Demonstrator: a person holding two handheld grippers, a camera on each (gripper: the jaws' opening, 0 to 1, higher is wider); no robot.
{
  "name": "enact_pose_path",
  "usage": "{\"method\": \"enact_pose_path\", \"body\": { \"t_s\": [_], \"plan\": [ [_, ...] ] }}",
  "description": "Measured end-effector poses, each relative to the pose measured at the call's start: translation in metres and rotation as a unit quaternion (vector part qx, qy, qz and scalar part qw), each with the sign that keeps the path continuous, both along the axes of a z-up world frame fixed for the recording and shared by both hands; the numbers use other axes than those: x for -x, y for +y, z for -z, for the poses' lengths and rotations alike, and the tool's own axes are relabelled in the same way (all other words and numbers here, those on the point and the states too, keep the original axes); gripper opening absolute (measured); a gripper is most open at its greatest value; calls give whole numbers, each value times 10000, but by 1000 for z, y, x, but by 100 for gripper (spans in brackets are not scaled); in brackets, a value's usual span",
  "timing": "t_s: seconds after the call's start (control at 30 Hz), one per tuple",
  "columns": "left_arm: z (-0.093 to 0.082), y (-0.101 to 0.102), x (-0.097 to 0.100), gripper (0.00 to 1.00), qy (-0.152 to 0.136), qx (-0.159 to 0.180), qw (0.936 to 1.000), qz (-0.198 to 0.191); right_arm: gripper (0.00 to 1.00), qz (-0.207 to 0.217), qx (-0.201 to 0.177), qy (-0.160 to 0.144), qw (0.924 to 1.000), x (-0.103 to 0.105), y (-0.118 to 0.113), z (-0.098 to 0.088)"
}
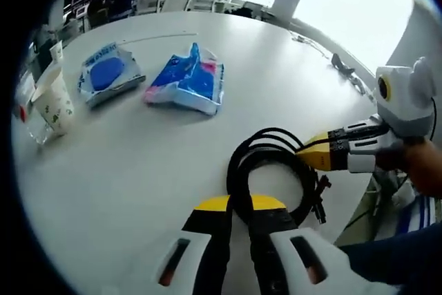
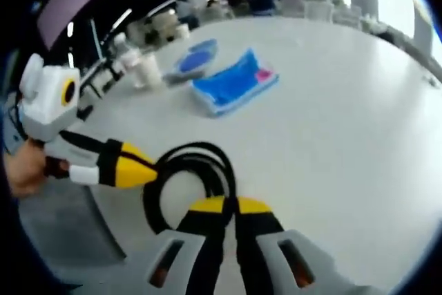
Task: Arrange the tabletop items into an orderly group along one side of the table until the central work area is clear of visible clutter.
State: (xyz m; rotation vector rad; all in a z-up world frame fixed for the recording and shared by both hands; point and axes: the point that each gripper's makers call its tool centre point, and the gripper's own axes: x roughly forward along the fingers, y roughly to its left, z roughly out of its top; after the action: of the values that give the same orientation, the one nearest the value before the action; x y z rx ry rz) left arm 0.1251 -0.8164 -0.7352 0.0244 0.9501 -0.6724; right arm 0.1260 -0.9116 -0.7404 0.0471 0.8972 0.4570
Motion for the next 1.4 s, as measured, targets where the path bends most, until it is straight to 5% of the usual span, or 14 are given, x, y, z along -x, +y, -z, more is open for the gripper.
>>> {"method": "enact_pose_path", "body": {
  "t_s": [0.4,0.53,0.67,0.73,0.87,1.13,1.4],
  "plan": [
    [0,4,3,9,-21,30,9998,-209,2,-374,-14,-92,9993,-4,5,0],
    [-5,12,0,20,-81,36,9990,-429,4,-512,95,-181,9985,-4,6,-2],
    [-6,21,-2,35,-102,38,9981,-602,18,-506,173,-328,9980,-8,2,-3],
    [-4,22,-4,50,-86,128,9975,-692,30,-460,242,-406,9978,-12,-4,-3],
    [-6,24,-8,79,-282,149,9967,-744,72,-302,207,-822,9959,-25,-9,-12],
    [-15,34,-22,99,-592,107,9941,-899,81,-432,213,-715,9963,-22,-7,-10],
    [-13,44,-20,99,-562,63,9938,-961,81,-603,148,-785,9950,-23,-2,-13]
  ]
}}
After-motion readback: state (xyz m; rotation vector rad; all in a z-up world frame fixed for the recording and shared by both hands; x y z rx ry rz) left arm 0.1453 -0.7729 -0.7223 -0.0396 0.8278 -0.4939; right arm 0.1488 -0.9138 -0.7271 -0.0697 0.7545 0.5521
